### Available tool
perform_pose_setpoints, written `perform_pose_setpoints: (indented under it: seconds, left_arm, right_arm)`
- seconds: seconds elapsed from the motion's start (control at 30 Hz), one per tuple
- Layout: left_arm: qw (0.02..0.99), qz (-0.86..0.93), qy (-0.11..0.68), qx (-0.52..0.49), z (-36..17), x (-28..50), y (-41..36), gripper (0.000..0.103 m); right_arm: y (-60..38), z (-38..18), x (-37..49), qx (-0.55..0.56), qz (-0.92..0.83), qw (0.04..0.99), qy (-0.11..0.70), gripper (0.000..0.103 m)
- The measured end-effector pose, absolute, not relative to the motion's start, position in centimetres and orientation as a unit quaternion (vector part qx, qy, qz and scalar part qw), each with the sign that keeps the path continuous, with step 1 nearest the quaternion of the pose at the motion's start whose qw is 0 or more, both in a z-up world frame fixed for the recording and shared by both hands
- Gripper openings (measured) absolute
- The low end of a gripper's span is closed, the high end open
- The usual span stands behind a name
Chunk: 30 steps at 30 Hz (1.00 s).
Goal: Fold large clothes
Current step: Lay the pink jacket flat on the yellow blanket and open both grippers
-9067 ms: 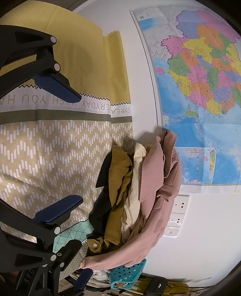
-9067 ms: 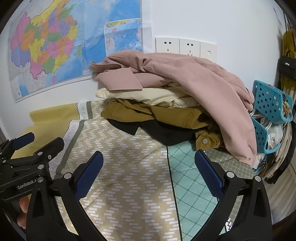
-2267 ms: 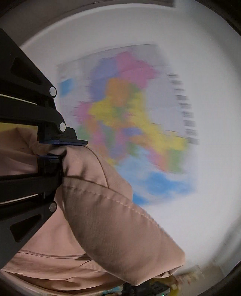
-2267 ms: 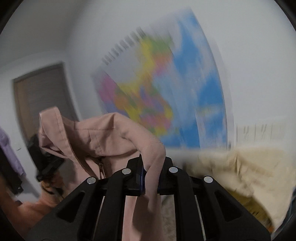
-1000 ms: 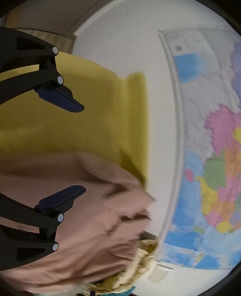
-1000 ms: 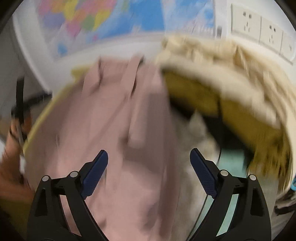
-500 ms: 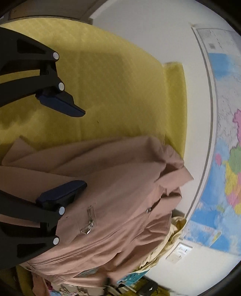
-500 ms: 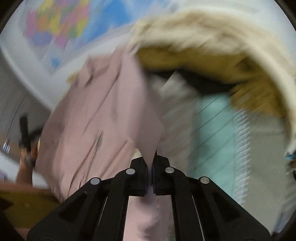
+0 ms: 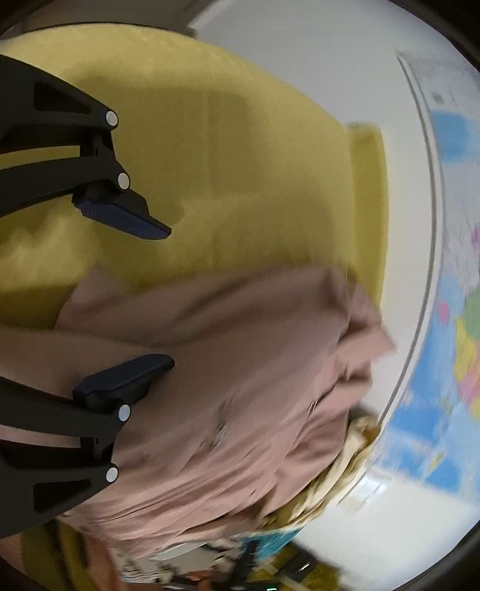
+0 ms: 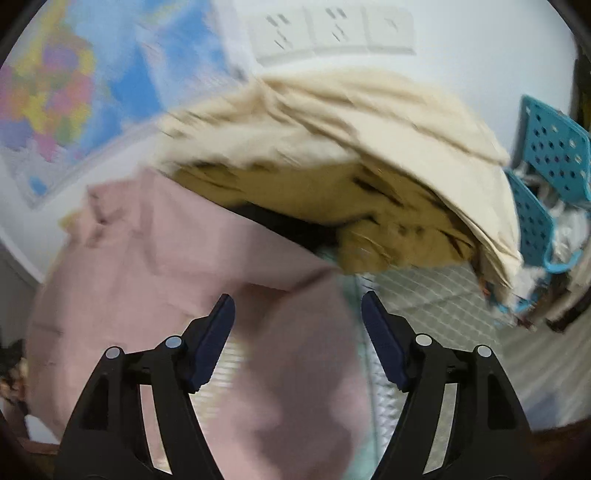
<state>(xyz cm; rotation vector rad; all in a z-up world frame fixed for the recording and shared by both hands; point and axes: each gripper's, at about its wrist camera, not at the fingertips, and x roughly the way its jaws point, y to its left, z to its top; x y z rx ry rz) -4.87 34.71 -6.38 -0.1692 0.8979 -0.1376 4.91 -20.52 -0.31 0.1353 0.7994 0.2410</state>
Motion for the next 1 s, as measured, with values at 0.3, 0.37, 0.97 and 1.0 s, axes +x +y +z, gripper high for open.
perform_pose_setpoints:
  seconds: [0.3,0.37,0.97,1.0]
  left_arm:
    - [0.896,-0.037,0.441,0.014,-7.1,-4.2,30.1,0.004]
    - [0.902,-0.013,0.432,0.007,-5.9,-4.9,31.2,0.002]
    - [0.891,-0.007,0.454,0.000,-5.4,-4.7,34.6,0.039]
    - [0.889,-0.031,0.456,-0.022,-5.9,-4.9,34.7,0.039]
  right_arm:
    - [-8.9,-1.7,1.7,0.015,0.322,0.858,0.400,0.078]
    - [-7.0,-3.3,1.4,0.011,0.339,0.841,0.422,0.076]
    - [-5.2,-6.7,2.5,0.039,0.368,0.805,0.464,0.077]
    - [-4.9,-6.5,2.4,0.036,0.372,0.804,0.463,0.078]
